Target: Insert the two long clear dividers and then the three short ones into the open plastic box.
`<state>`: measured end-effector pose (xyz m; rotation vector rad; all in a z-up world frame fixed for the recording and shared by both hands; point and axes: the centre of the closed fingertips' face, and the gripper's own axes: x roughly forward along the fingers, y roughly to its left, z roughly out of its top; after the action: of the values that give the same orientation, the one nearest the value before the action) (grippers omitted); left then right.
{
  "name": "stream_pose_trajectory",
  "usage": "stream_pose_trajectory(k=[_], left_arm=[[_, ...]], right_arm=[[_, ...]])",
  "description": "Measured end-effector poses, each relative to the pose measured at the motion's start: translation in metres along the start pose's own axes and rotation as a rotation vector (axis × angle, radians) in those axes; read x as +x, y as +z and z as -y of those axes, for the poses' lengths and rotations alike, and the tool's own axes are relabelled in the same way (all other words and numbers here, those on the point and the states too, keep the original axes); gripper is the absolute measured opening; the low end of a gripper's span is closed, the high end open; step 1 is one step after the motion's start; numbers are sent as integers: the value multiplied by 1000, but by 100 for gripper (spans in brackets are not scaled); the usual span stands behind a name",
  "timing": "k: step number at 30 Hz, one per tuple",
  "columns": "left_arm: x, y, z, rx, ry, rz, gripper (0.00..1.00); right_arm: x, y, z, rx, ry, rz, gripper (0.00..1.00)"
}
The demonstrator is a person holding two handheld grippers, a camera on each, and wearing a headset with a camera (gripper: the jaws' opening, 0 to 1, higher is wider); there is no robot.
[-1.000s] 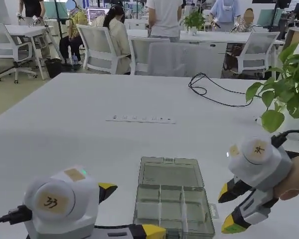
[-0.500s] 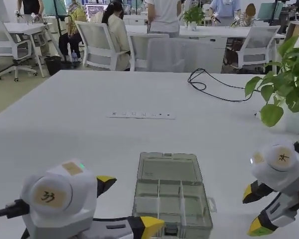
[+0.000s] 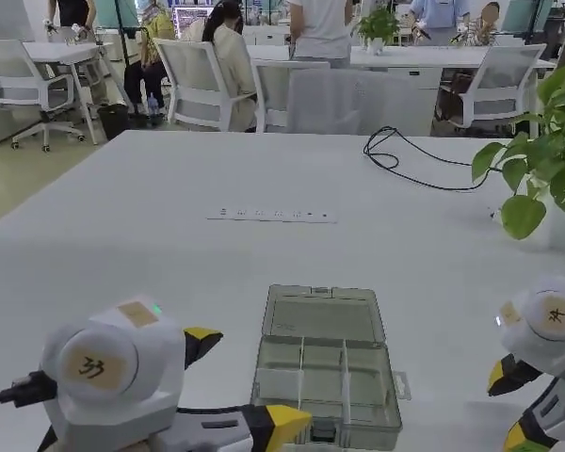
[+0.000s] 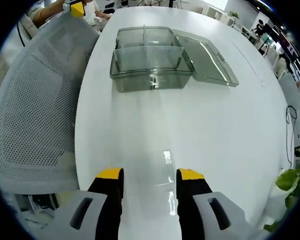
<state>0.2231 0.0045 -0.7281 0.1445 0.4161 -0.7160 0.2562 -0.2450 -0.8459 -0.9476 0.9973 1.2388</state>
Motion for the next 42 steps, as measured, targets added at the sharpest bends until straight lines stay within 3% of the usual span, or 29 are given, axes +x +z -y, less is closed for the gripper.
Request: stream_pose_trajectory(k=[12,23,26,42], left_arm=[[0,1,4,-9,17,-1,77],[-5,-4,7,-10,39,-16,76],[-6,-4,6,-8,44,-20,76],[-5,-4,9,-5,40,-24,75]], right_arm=[[7,-19,2,-33,20,-32,41],[6,-16,0,-58,35,-4,38],[6,-15,0,-51,34,7,34],[5,-15,1,-1,-14,35,32]])
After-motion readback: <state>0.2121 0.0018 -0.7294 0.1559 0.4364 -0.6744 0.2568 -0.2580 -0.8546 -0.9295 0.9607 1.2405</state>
